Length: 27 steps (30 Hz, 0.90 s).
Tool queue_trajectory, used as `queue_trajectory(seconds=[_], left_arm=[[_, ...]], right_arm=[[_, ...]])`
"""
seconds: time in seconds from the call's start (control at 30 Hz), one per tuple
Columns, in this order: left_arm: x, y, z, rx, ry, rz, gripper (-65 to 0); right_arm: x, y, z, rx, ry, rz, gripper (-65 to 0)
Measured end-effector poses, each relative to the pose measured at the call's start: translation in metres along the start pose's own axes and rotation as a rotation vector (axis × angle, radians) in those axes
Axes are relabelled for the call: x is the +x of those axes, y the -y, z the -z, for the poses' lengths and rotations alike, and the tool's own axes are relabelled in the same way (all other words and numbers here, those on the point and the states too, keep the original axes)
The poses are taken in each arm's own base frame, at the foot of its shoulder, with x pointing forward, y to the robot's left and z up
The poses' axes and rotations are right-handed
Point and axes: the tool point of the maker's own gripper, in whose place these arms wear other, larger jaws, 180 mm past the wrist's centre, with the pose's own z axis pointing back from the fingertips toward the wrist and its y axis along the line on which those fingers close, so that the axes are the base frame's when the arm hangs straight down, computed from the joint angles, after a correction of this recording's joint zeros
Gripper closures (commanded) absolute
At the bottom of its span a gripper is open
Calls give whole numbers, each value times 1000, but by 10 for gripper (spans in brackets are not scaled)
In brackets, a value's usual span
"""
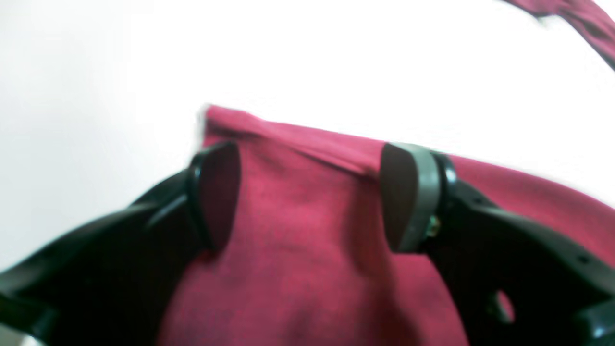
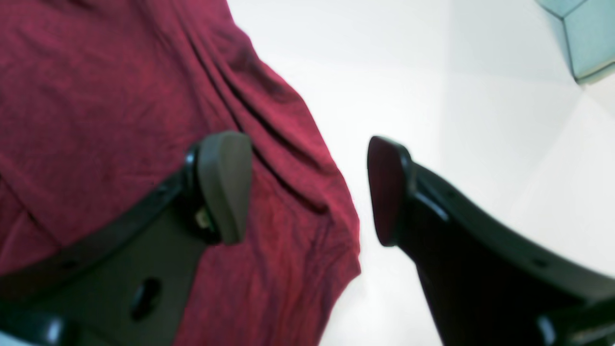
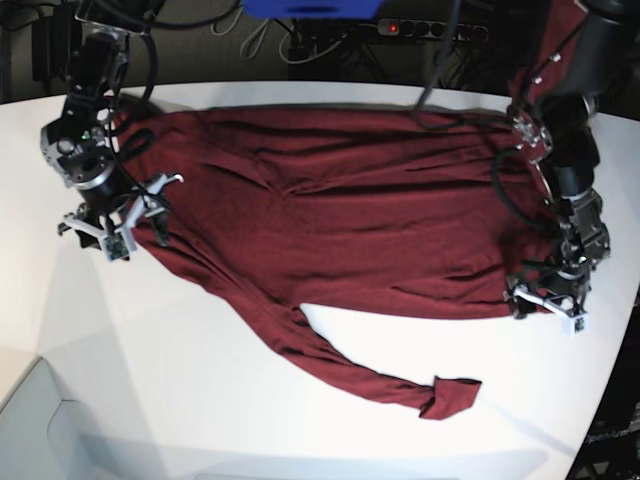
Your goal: Layout the t-shirt on the table in an organized manner, then fold the t-shirt properly
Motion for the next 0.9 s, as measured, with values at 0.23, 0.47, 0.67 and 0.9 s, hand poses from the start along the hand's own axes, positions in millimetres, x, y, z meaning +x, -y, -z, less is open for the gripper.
queue_trajectory(seconds=[0.23, 0.47, 0.67, 0.9], left_arm=[[8, -24, 2, 73, 38, -28, -439], [9, -22, 3, 69, 37, -27, -439], [-2, -21, 4, 67, 44, -44, -439], [-7, -23, 4, 70, 39, -52, -433]], right_arm=[[-1, 2, 0, -2, -3, -9, -382], [-1, 3, -1, -3, -4, -10, -382], [3, 4, 1, -4, 5, -11, -383], [19, -30, 11, 87, 34, -53, -384]])
